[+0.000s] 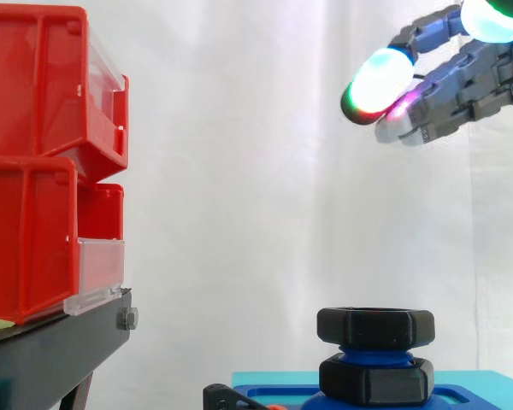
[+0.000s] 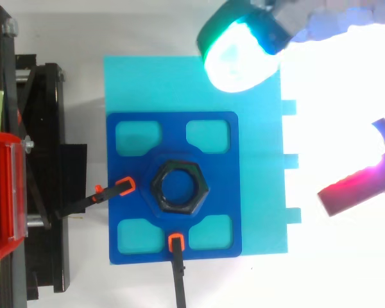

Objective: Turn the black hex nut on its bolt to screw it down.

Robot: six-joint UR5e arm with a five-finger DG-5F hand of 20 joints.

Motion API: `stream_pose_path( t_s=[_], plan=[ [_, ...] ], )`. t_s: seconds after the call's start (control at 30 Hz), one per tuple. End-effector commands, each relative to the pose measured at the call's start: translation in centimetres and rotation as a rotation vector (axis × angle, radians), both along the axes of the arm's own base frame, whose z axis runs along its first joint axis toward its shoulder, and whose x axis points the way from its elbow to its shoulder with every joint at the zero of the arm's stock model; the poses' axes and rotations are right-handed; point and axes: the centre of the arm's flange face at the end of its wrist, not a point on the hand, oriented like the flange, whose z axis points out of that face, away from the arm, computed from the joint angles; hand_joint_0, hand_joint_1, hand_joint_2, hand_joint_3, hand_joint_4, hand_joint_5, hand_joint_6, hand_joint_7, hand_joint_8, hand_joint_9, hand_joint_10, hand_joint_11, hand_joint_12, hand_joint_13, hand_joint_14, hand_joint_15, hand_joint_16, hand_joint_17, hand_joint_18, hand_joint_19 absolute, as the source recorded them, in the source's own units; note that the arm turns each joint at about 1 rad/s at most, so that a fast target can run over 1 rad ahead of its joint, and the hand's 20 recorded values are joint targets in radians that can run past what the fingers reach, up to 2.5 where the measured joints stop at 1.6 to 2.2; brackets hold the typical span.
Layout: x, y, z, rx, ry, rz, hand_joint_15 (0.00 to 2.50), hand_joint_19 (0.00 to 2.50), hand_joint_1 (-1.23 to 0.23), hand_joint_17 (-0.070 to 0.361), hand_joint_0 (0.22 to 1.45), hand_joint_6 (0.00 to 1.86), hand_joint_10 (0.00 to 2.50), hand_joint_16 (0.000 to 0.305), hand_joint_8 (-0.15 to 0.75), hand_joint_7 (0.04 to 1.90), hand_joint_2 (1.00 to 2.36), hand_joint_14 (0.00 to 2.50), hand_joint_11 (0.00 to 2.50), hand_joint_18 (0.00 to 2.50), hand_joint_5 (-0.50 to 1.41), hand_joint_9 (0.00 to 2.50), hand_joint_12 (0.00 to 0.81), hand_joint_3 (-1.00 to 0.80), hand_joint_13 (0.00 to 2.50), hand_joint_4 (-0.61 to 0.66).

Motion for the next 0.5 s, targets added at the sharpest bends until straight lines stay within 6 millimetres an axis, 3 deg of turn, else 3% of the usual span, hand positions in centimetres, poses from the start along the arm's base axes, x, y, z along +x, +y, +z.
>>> stream_pose_path(
  t_s=[0.0, 0.1, 0.23, 0.47],
  plan=[
    [1.5, 1.0, -2.3, -0.046, 0.016, 0.012, 0.0, 0.0, -0.62, 0.084, 0.53, 0.5, 0.0, 0.037, 0.246, 0.64, 1.0, 0.0, 0.0, 0.26, -0.18, 0.49, 0.278, -0.5, 0.36, 0.18],
    [2.6, 1.6, -3.8, -0.046, 0.007, 0.018, 0.0, 0.0, -0.62, 0.084, 0.52, 0.5, 0.0, 0.037, 0.245, 0.63, 1.0, 0.0, 0.0, 0.25, -0.19, 0.48, 0.277, -0.5, 0.36, 0.17],
    [3.3, 2.8, -3.5, -0.074, -0.028, 0.028, 0.0, 0.0, -0.61, 0.084, 0.52, 0.5, 0.0, 0.037, 0.247, 0.65, 1.0, 0.0, 0.0, 0.24, -0.18, 0.47, 0.279, -0.5, 0.35, 0.18],
    [3.5, 4.3, -3.4, -0.165, -0.024, 0.036, 0.0, 0.04, -0.59, 0.096, 0.52, 0.5, 0.0, 0.042, 0.268, 0.88, 1.0, 0.0, 0.06, 0.3, -0.14, 0.55, 0.316, -0.5, 0.39, 0.22]
  ],
)
